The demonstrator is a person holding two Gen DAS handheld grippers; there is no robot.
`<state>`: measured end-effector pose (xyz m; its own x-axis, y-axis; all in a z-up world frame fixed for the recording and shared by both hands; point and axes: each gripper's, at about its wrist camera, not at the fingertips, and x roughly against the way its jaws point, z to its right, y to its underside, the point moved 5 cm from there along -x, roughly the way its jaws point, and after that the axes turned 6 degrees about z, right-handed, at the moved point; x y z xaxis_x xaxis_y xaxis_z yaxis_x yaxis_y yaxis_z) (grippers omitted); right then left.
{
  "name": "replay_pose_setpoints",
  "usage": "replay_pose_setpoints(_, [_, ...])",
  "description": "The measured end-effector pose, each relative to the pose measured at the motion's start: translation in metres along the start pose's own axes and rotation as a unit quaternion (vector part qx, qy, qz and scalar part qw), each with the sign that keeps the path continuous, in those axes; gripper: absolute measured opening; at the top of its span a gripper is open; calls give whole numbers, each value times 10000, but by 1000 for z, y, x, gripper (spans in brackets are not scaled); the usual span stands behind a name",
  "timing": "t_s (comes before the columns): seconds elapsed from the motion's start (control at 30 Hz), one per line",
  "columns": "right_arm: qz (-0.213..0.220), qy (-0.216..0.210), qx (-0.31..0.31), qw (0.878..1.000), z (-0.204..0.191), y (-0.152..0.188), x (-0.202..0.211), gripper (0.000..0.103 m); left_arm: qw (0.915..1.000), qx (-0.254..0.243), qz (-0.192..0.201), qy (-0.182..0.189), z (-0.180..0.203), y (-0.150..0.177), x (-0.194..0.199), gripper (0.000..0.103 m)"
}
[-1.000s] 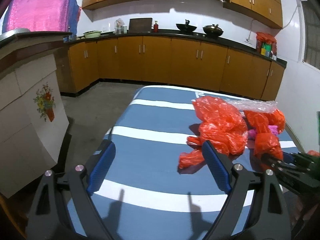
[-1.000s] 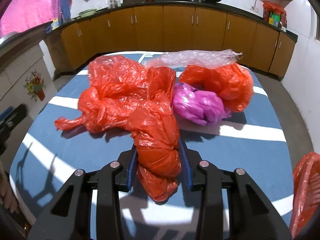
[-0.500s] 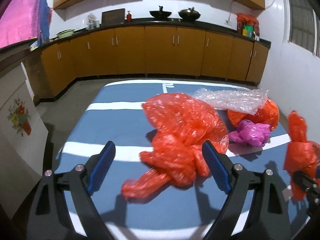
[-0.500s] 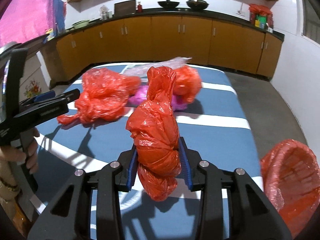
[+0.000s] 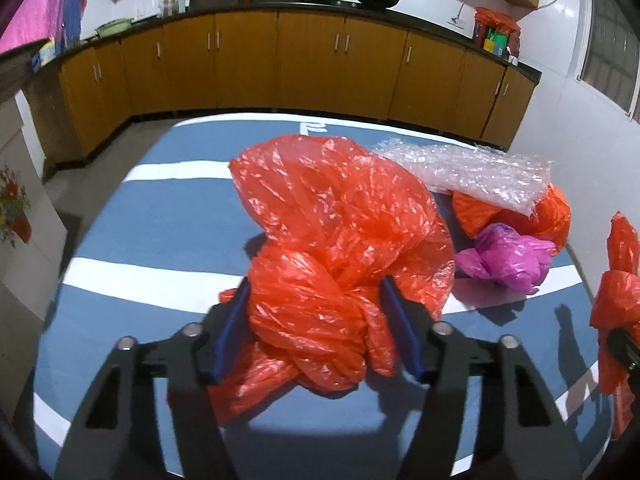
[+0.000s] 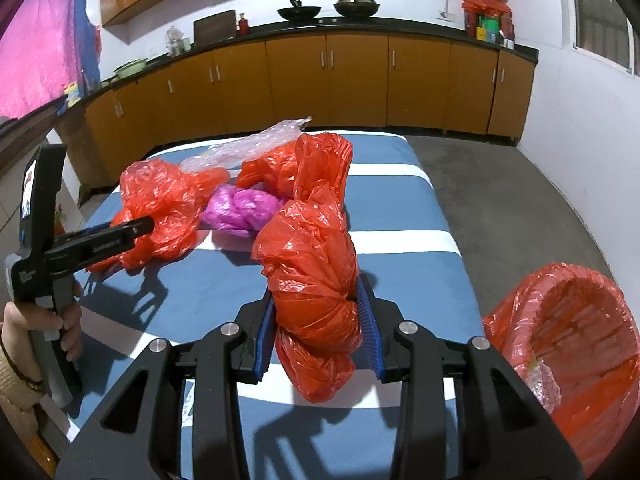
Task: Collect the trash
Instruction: 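Lift the red bag with the right tool while the left tool grasps another red bag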
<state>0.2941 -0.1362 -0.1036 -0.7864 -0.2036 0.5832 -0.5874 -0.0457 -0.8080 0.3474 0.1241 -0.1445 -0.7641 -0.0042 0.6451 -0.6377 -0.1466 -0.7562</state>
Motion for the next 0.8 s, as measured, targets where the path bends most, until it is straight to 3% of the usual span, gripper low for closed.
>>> replay_pose_setpoints(0.23, [-13, 24, -52, 10000, 2, 2, 0, 38, 9999, -58, 114, 107, 3, 2, 7, 36])
replay_pose_setpoints(0.8, [161, 9, -68, 9998, 4, -2, 29, 38, 9989, -56, 461, 116, -6, 8, 67, 16])
